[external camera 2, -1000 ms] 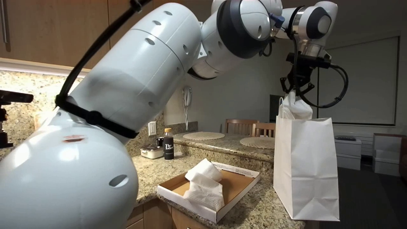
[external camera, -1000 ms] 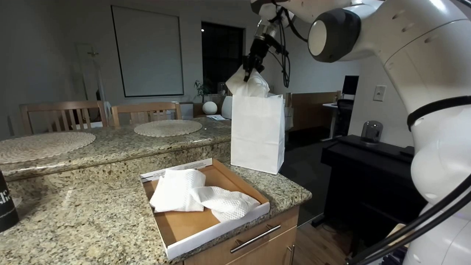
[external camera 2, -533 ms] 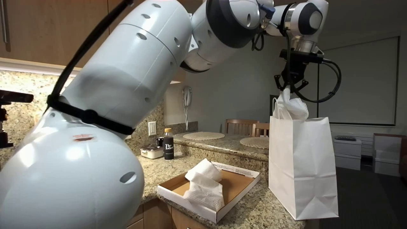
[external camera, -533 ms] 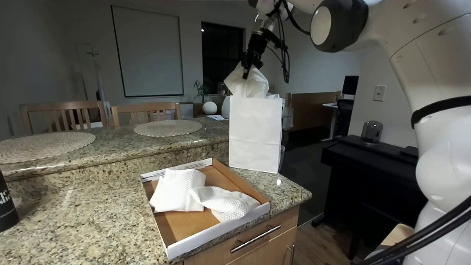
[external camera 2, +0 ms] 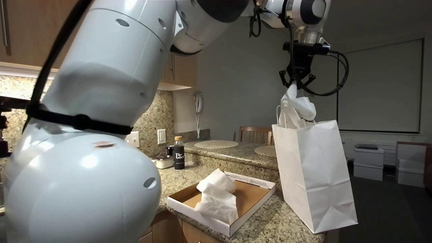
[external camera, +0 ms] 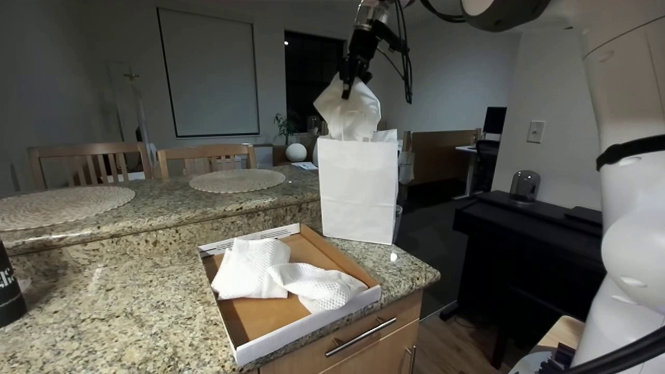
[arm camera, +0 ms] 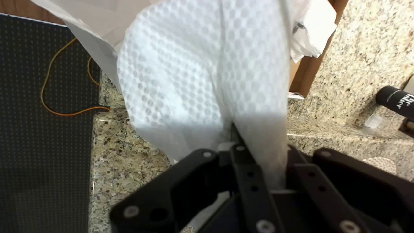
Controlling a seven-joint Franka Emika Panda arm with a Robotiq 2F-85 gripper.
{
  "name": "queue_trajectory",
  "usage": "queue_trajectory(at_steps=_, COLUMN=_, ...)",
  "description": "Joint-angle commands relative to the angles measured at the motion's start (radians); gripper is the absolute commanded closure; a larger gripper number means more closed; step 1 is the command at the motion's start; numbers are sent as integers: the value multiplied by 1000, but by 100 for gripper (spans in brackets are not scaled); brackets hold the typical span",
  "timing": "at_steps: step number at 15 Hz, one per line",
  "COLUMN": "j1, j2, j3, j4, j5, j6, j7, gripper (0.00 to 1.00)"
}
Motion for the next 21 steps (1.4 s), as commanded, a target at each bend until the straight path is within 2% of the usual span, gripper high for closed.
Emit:
queue_trajectory(at_steps=1, j1=55, j2=-132, j3=-11, j4=-180, j5=-31, j6=130, j7=46, gripper=93)
queue_trajectory(at_steps=5, j1=95, j2=-211, j3=-9, j4=-314, j5=-37, j6=325, j7=85, gripper=93)
queue_trajectory(at_steps=11, j1=137, j2=-284, j3=-4, j4=-456, j5=-69, j6=518, j7=139, gripper=93)
queue_trajectory(at_steps=14, j1=155, j2=-323, j3=-1, j4=-519, j5=-75, j6=650, j7=168, gripper=93)
queue_trajectory(at_steps=15, j1=78, j2=-341, j3=90, j4=-536, j5=-98, j6=694, j7=187, gripper=93)
queue_trajectory(at_steps=19, j1=49, j2=-387, j3=148, j4=-596, j5=-178, j6=788, j7=255, gripper=93)
queue_trajectory(at_steps=21, j1=37, j2=-398, j3=166, j4=-611, j5=-215, j6=781, j7=282, gripper=93)
